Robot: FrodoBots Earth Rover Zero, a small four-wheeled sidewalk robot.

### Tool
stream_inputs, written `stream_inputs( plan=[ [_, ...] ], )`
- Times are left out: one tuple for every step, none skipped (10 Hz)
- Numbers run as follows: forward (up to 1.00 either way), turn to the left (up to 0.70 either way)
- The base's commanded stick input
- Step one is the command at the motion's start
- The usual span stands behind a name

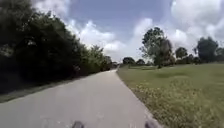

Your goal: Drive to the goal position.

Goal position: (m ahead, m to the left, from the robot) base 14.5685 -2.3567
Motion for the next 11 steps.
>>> stream_inputs(
  plan=[
    [0.85,0.00],
    [0.85,0.00],
    [0.85,0.00],
    [0.85,0.00],
    [0.85,0.00],
    [0.85,0.00],
    [0.85,0.00],
    [0.85,0.00],
    [0.85,0.00],
    [0.85,0.00],
    [0.85,0.00]
  ],
)
